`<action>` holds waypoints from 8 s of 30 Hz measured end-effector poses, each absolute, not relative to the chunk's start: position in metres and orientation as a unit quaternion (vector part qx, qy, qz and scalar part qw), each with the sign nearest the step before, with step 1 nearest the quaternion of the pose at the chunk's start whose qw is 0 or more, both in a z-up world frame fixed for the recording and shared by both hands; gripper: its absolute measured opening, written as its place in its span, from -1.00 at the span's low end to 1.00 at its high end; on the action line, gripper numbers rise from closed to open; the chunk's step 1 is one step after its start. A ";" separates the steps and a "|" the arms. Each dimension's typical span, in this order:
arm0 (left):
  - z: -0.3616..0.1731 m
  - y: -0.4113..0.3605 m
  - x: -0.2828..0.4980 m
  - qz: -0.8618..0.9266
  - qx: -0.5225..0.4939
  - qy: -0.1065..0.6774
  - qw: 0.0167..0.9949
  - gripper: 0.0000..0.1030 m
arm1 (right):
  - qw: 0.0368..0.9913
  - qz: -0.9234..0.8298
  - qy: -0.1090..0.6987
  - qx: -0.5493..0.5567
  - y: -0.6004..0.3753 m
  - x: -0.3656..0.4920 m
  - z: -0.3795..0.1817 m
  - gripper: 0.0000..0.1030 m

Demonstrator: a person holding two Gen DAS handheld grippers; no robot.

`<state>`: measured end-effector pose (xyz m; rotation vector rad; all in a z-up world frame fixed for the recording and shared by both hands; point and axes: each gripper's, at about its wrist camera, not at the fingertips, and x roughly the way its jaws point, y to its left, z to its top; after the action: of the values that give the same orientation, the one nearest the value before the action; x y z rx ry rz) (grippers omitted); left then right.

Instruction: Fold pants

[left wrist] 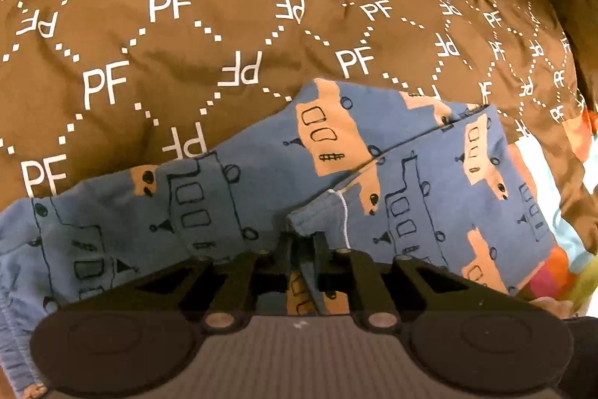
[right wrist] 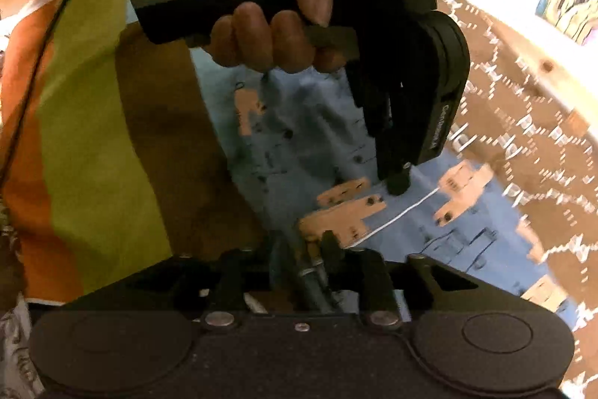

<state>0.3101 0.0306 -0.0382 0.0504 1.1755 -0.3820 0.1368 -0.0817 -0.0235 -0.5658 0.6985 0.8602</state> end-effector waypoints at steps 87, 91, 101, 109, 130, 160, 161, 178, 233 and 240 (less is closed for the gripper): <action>0.062 0.060 0.206 -0.067 -0.053 0.331 0.940 -0.75 | 0.855 0.371 0.244 -0.268 -0.148 0.188 0.012 0.87; 0.069 0.006 0.213 -0.126 -0.012 0.326 0.937 -0.75 | 0.852 0.337 0.266 -0.300 -0.202 0.186 0.039 0.88; 0.017 -0.134 0.222 -0.230 0.101 0.331 0.909 -0.71 | 0.892 0.247 0.279 -0.255 -0.310 0.167 0.034 0.91; -0.041 -0.171 0.188 -0.256 0.188 0.300 0.900 0.01 | 0.893 0.238 0.312 -0.219 -0.337 0.178 0.004 0.91; -0.057 -0.138 0.181 -0.261 0.184 0.324 0.891 -0.90 | 0.851 0.301 0.430 0.028 -0.285 0.265 -0.003 -0.44; -0.039 -0.059 0.259 -0.150 0.138 0.288 0.936 0.02 | 0.876 0.285 0.352 -0.167 -0.255 0.211 0.014 0.54; -0.045 -0.063 0.264 -0.144 0.154 0.290 0.933 -0.01 | 0.871 0.285 0.361 -0.173 -0.250 0.209 0.011 0.54; -0.037 -0.038 0.234 -0.115 0.082 0.361 0.922 0.64 | 0.898 0.262 0.323 -0.142 -0.261 0.210 0.020 0.83; -0.066 0.021 0.196 -0.085 -0.108 0.455 0.880 0.99 | 0.854 0.300 0.424 0.037 -0.306 0.291 -0.008 0.98; -0.060 0.016 0.192 -0.146 -0.129 0.430 0.882 0.99 | 0.812 0.345 0.469 0.045 -0.295 0.297 -0.026 0.98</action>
<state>0.1916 0.0160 -0.0598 -0.2683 0.8949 -0.3042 0.2968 -0.2954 -0.0262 0.0970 1.0014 0.7376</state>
